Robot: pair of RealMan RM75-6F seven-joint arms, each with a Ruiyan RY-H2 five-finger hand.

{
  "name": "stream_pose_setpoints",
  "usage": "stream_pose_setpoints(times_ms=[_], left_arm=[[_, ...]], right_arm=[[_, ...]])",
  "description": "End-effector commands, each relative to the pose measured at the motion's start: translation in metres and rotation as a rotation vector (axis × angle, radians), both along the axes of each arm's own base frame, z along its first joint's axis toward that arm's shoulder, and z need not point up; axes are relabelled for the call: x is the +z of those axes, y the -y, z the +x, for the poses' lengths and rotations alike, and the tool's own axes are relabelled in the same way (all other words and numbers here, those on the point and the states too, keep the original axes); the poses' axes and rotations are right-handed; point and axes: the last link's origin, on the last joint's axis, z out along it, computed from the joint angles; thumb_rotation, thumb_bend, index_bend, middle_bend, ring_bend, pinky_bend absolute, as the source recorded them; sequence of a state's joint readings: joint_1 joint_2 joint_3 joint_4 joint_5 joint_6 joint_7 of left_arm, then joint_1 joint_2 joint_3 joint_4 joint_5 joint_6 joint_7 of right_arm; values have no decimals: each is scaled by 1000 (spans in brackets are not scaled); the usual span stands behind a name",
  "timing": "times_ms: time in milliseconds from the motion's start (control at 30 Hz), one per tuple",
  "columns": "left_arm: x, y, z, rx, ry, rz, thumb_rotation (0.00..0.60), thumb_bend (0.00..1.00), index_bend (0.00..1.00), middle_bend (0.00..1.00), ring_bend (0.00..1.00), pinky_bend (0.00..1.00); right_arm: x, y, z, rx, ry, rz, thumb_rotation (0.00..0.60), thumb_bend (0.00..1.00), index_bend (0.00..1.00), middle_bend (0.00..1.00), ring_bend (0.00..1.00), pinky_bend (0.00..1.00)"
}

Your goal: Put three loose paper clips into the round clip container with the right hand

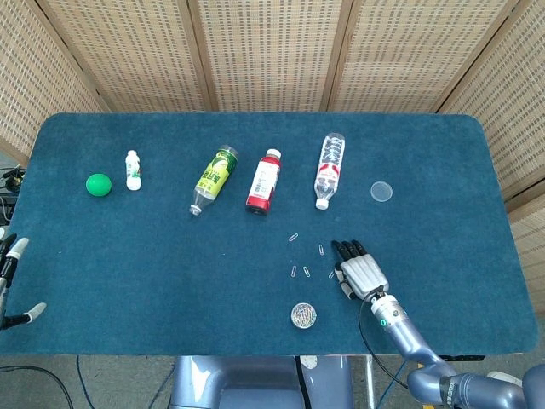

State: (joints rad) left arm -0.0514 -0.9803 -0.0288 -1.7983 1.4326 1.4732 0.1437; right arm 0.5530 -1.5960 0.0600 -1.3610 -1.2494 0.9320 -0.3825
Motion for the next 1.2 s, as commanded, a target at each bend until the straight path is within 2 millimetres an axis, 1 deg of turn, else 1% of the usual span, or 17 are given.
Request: stream_pose_setpoints(times_ms=[33,400,600,633,833,933,1067,1200], left_arm=[[0,0,0,0,1,0,600,0,0,0,0,0],[0,1,1,-3,0,0,600,0,0,0,0,0],[0,1,1,-5,2,-1,600,0,0,0,0,0],[0,1,1,-5,3,-1,600,0,0,0,0,0],[1,2,1,-10,5,1,600,0,0,0,0,0],[1,2,2,-11,6,1,600,0,0,0,0,0],[1,2,2,-12,5,-2,600,0,0,0,0,0],[1,2,2,-11,5,-2,600,0,0,0,0,0]], right_arm=[[2,0,1,4,6,-7,600,451,654,0,0,0],[9,-2,3,28,14,-25,600,469,671,0,0,0],[18,-8,11,70,28,-28,600,470,672,0,0,0],[20,-9,14,82,31,-28,600,470,672,0,0,0],[36,-26,45,207,70,2,600,469,675,0,0,0],[40,-33,57,250,78,26,600,470,676,0,0,0],[38,-42,70,283,84,66,600,469,676,0,0,0],[31,-53,80,299,107,108,600,470,677,0,0,0]])
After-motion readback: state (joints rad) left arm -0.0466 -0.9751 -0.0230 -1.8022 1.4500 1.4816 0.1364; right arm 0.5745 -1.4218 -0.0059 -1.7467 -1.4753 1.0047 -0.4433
